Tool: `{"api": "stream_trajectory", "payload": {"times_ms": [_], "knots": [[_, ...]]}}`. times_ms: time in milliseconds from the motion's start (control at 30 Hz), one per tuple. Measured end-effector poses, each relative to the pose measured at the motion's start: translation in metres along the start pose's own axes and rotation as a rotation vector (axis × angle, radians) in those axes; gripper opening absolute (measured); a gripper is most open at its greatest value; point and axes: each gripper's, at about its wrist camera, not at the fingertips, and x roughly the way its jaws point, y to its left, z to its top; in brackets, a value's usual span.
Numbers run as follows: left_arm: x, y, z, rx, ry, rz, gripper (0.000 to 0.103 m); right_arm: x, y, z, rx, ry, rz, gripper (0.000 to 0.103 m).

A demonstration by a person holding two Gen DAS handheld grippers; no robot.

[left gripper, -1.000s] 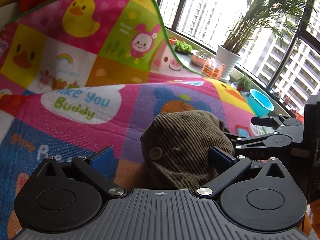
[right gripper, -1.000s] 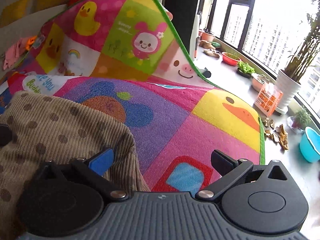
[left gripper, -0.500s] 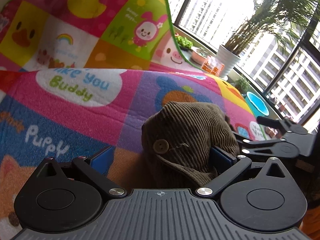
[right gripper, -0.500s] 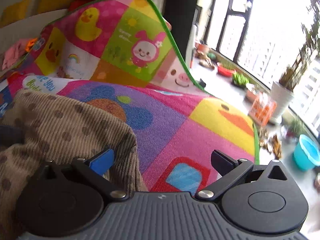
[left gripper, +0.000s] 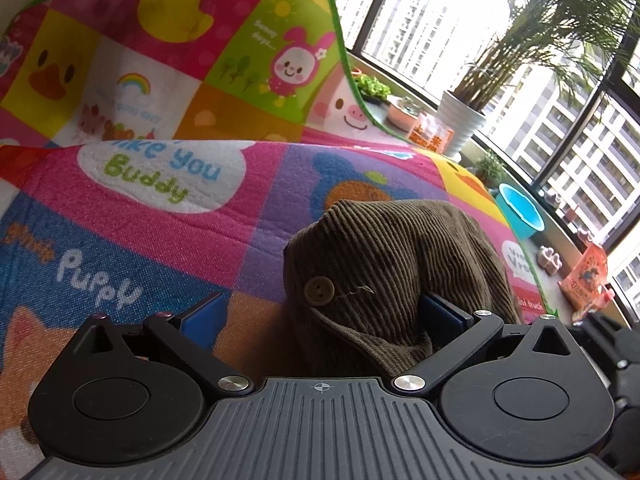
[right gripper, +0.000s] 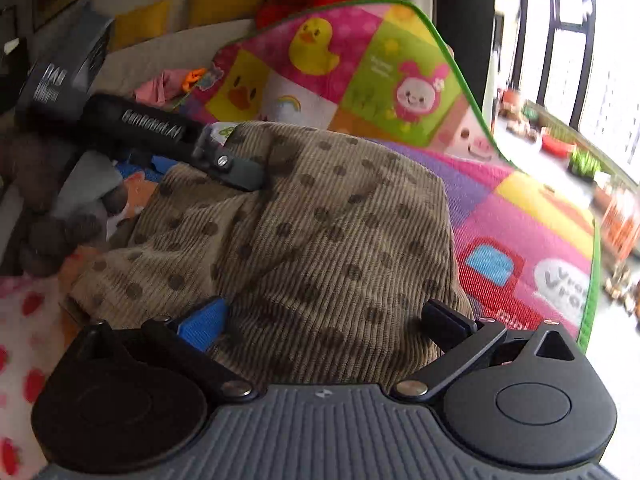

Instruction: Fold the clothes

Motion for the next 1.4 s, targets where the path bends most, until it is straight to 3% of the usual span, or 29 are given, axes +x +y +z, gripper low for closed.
{"api": "stream_trajectory", "payload": {"times_ms": [133,233,300,500,633,800,933,1000,1033,1100,1233,1300,1400], "knots": [[0.001,0.0,-0.001,-0.008,-0.003,-0.006,0.103,-0.026,0.016,0.005,-0.085,-0.088,0.056,0.103],[0.001,0.001,-0.001,-0.01,-0.004,-0.007,0.103,-0.018,0.032,-0.003,-0.14,-0.051,0.117,0.103],[0.001,0.001,-0.002,-0.007,-0.001,-0.01,0.103,-0.001,0.039,-0.013,-0.162,0.01,0.072,0.103],[0.0,0.0,-0.003,-0.009,-0.005,-0.006,0.103,-0.018,0.019,-0.001,-0.09,-0.044,0.121,0.103],[0.0,0.002,-0.004,-0.013,-0.006,-0.01,0.103,-0.023,-0.013,0.011,-0.018,-0.084,-0.033,0.103],[0.0,0.001,-0.003,-0.012,-0.004,-0.01,0.103,0.01,-0.045,0.009,0.049,0.002,-0.212,0.103],[-0.011,-0.001,-0.002,-0.023,-0.006,0.005,0.103,0.016,-0.057,0.003,0.097,0.017,-0.194,0.103],[-0.023,-0.003,-0.006,-0.051,-0.002,-0.034,0.103,0.012,-0.057,0.002,0.096,0.013,-0.209,0.103],[-0.027,-0.002,-0.01,-0.082,0.017,-0.09,0.103,0.01,-0.058,0.002,0.1,0.012,-0.213,0.103],[-0.03,-0.002,-0.021,-0.138,0.063,-0.193,0.103,0.006,-0.069,-0.001,0.184,0.028,-0.156,0.103],[-0.021,-0.01,-0.046,-0.162,0.147,-0.237,0.103,-0.004,-0.085,-0.016,0.326,0.043,-0.018,0.101],[-0.023,-0.017,-0.053,-0.142,0.107,-0.217,0.103,-0.012,-0.08,-0.022,0.322,0.047,0.041,0.099],[-0.023,-0.017,-0.056,-0.192,0.075,-0.244,0.102,-0.019,-0.061,-0.031,0.274,0.047,0.094,0.099]]}}
